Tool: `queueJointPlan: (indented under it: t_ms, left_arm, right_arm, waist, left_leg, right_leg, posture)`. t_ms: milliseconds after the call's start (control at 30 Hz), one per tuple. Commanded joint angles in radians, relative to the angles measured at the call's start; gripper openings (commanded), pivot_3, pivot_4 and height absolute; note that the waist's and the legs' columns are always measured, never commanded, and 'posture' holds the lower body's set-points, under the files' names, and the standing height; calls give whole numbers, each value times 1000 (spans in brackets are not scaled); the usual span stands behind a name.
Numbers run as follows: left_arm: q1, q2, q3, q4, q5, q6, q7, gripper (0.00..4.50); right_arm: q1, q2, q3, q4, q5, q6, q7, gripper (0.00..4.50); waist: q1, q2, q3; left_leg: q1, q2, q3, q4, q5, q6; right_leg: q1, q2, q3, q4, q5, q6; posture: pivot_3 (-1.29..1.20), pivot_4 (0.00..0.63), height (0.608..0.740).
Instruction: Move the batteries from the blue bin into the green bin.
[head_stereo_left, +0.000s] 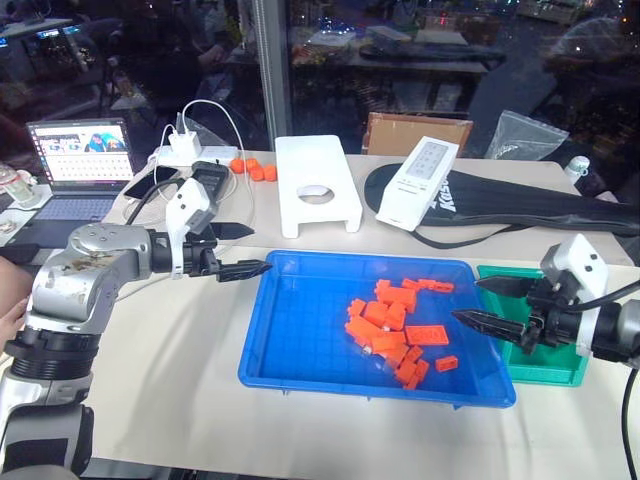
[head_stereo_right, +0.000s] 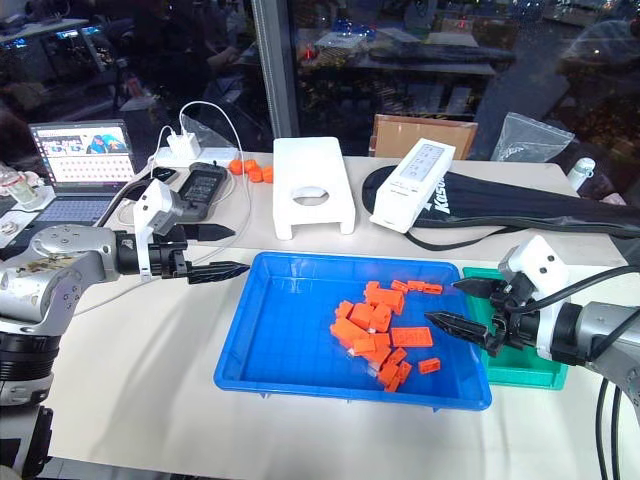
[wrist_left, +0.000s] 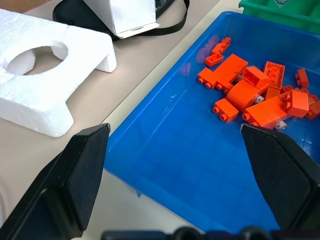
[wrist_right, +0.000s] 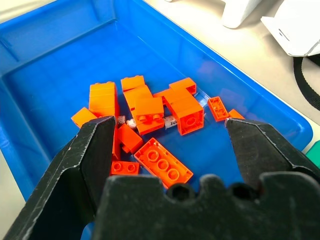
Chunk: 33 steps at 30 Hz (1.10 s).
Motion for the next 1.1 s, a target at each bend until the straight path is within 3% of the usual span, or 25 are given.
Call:
queueJointPlan:
  t_ms: [33, 233, 333, 567, 1000, 1100]
  left_arm:
    - [-26, 24, 12, 7, -3, -13, -32, 4500]
    - [-84, 27, 23, 66, -27, 1, -82, 4500]
    - [-13, 110, -34, -14, -15, -48, -229, 4500]
    - [93, 185, 0, -155, -85, -38, -332, 4500]
    - [151, 204, -16, -129, 1, -133, -325, 4500]
    - [93, 145, -9, -102, -1, -110, -248, 4500]
  right_arm:
    - [-1, -2, -15, -19, -2, -21, -8, 4067]
    - [-54, -85, 43, -40, 73, 35, 64, 4067]
    - [-139, -108, 206, -65, 55, 44, 65, 4067]
    - [-265, -19, 500, -32, -77, 41, -30, 4067]
    - [-294, 121, 704, 41, -244, 38, -115, 4067]
    - [-304, 147, 704, 46, -254, 58, -132, 3408]
  waist:
    - [1, 0, 0]
    - [3, 0, 0]
    - [-12, 0, 0]
    - [-14, 0, 0]
    - [-4, 0, 0]
    - [0, 0, 0]
  left_leg:
    - [0, 0, 0, 0, 0, 0]
    - [0, 0, 0, 0, 0, 0]
    - [1, 1, 0, 0, 0, 0]
    - [0, 4, 1, 0, 0, 0]
    - [0, 7, 3, 1, 0, 0]
    - [1, 7, 3, 1, 0, 0]
  right_leg:
    - [0, 0, 0, 0, 0, 0]
    - [0, 0, 0, 1, 0, 0]
    - [0, 1, 0, 1, 0, 0]
    - [-2, 2, 0, 2, 0, -3]
    - [-3, 5, -1, 3, 0, -3]
    - [-3, 5, 0, 3, 1, -4]
  posture:
    - [0, 150, 712]
    - [0, 150, 712]
    - [0, 150, 712]
    - [0, 150, 712]
    - [0, 150, 712]
    - [0, 150, 712]
